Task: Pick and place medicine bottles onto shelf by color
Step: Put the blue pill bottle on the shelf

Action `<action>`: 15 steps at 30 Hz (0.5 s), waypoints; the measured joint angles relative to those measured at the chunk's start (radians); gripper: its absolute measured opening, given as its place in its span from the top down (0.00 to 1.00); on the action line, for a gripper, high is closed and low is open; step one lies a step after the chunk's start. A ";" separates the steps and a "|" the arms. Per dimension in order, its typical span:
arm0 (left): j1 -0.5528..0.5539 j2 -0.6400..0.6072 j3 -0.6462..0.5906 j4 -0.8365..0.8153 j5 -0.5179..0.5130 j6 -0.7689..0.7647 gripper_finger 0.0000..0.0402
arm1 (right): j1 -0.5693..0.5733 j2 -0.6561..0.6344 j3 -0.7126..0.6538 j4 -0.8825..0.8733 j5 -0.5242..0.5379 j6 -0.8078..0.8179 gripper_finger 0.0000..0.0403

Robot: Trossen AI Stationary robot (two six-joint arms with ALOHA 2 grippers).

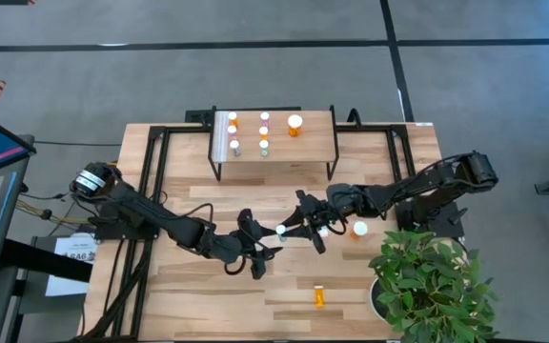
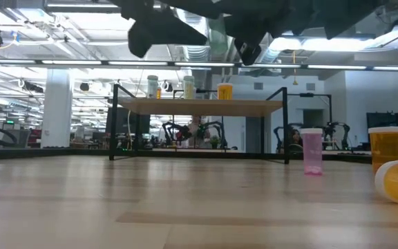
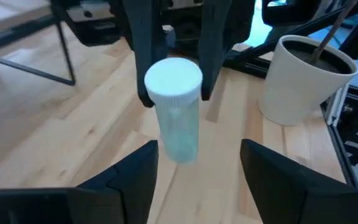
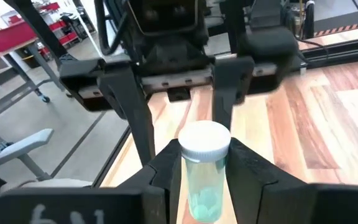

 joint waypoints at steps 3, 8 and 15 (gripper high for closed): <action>-0.014 -0.041 0.000 -0.054 -0.038 0.005 0.46 | -0.027 -0.030 0.000 -0.022 -0.002 -0.025 0.70; -0.050 -0.067 0.000 -0.139 -0.157 0.028 0.46 | -0.097 -0.118 0.001 -0.072 -0.001 -0.124 0.70; -0.089 -0.061 -0.049 -0.090 -0.202 0.040 0.46 | -0.220 -0.208 0.002 -0.068 0.136 -0.248 0.70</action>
